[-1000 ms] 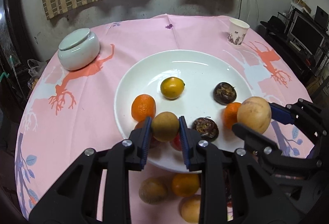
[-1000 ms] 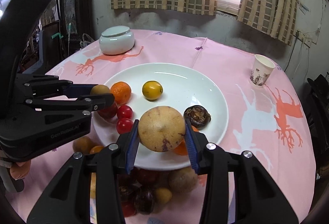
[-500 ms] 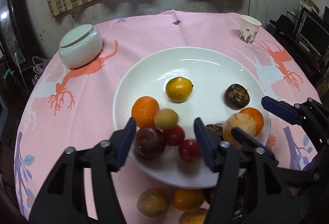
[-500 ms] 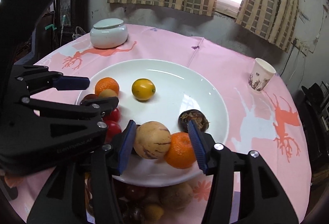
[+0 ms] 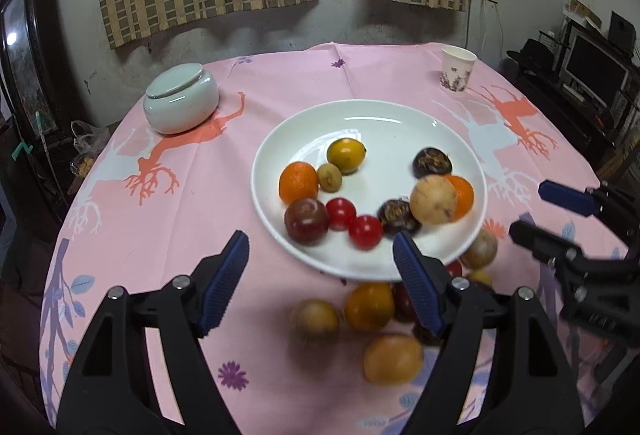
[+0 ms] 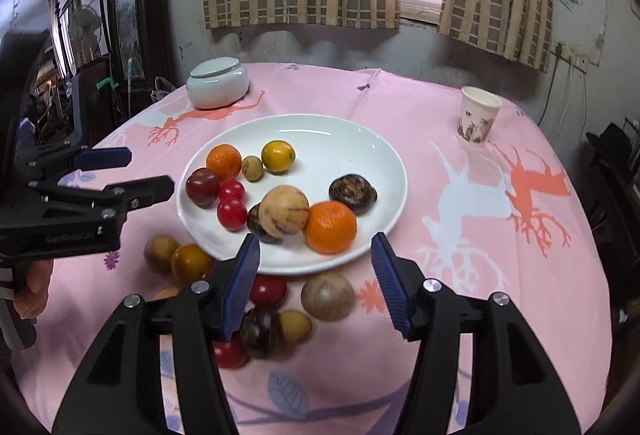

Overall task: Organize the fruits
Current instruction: 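Move both open tools back from the plate to the fruit pile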

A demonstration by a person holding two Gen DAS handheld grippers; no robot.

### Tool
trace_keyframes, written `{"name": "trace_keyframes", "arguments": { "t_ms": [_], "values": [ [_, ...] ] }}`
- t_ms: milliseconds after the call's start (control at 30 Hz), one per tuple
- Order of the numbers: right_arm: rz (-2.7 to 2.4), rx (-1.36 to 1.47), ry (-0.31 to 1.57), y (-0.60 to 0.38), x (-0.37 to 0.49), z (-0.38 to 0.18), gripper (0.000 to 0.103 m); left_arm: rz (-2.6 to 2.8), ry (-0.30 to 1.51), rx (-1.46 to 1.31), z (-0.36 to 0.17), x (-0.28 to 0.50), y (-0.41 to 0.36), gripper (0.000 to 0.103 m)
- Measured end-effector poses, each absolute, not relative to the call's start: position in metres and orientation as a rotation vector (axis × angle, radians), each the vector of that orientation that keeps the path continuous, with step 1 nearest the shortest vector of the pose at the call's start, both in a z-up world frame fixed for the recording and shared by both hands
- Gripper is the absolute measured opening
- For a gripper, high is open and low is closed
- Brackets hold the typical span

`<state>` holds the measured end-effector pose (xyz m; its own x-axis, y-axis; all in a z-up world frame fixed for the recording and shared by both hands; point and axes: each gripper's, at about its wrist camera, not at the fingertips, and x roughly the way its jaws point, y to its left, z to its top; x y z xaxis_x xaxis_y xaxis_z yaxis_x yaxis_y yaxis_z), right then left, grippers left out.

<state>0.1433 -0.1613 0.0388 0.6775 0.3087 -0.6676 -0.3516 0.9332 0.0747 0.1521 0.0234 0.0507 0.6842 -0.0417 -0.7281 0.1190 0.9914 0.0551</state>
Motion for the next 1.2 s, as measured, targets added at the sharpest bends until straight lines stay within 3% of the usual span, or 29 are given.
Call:
{"name": "trace_keyframes", "arguments": {
  "t_ms": [1000, 1133, 1200],
  "values": [
    [0.429, 0.095, 0.801, -0.189, 0.112, 0.008, 0.065, -0.176, 0.946, 0.143, -0.015, 0.102, 0.0, 0.076],
    [0.426, 0.095, 0.811, -0.189, 0.113, 0.006, 0.065, -0.2, 0.956, 0.133, -0.023, 0.106, -0.004, 0.067],
    [0.426, 0.095, 0.816, -0.189, 0.114, 0.005, 0.065, -0.229, 0.974, 0.126, -0.026, 0.108, -0.008, 0.055]
  ]
}}
